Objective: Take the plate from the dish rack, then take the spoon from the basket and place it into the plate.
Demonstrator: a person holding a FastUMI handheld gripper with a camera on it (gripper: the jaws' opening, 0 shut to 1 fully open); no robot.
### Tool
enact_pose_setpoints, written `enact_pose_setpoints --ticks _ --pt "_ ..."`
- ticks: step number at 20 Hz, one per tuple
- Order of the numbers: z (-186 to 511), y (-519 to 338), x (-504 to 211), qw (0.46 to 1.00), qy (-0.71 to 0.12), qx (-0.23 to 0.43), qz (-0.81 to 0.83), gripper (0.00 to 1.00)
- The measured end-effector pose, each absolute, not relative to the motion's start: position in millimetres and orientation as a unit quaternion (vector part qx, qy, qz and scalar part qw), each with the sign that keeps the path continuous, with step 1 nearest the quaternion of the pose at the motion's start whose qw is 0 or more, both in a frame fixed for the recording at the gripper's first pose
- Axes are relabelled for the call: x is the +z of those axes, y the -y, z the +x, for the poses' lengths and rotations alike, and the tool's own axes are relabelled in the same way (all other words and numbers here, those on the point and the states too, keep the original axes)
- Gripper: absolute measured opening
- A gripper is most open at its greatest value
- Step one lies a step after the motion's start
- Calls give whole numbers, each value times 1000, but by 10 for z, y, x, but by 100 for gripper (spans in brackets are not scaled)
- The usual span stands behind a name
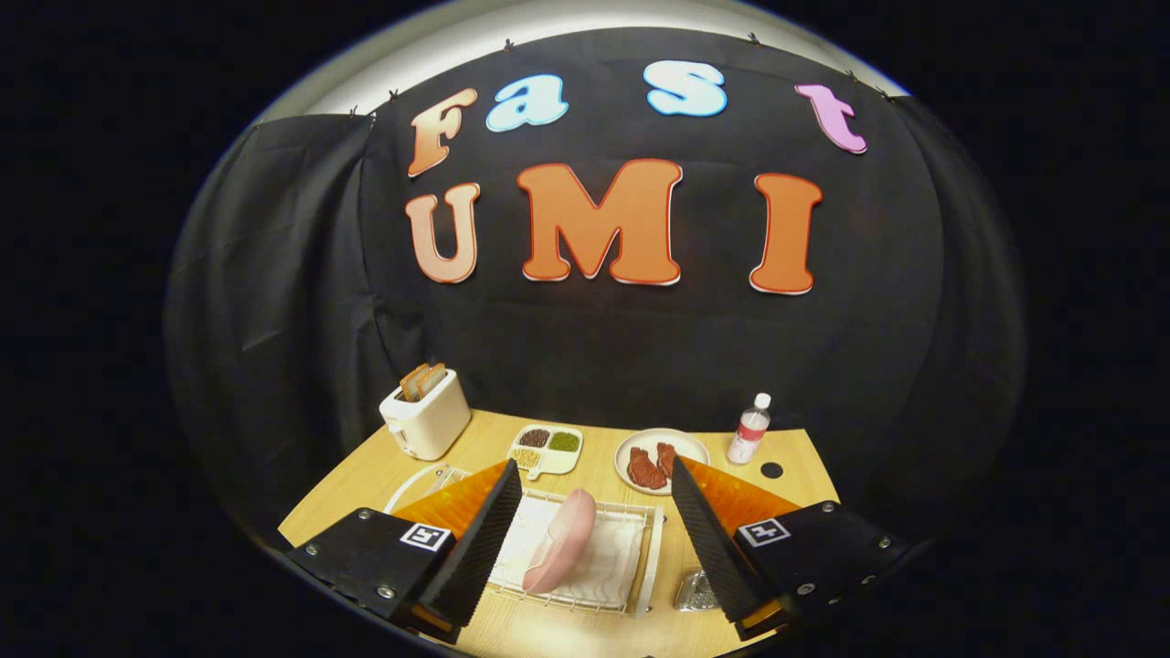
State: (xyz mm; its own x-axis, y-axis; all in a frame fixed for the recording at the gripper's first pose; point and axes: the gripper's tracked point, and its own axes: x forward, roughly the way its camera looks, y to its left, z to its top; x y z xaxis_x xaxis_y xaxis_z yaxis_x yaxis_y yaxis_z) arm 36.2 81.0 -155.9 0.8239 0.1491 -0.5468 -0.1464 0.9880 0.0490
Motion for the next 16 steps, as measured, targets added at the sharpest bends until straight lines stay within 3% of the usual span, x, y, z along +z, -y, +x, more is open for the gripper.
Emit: enact_pose_setpoints --ticks 12,16 --pt "248 -1066 -2628 843 -526 104 43 85" --pt "288 -1023 -2885 820 -564 90 38 79"
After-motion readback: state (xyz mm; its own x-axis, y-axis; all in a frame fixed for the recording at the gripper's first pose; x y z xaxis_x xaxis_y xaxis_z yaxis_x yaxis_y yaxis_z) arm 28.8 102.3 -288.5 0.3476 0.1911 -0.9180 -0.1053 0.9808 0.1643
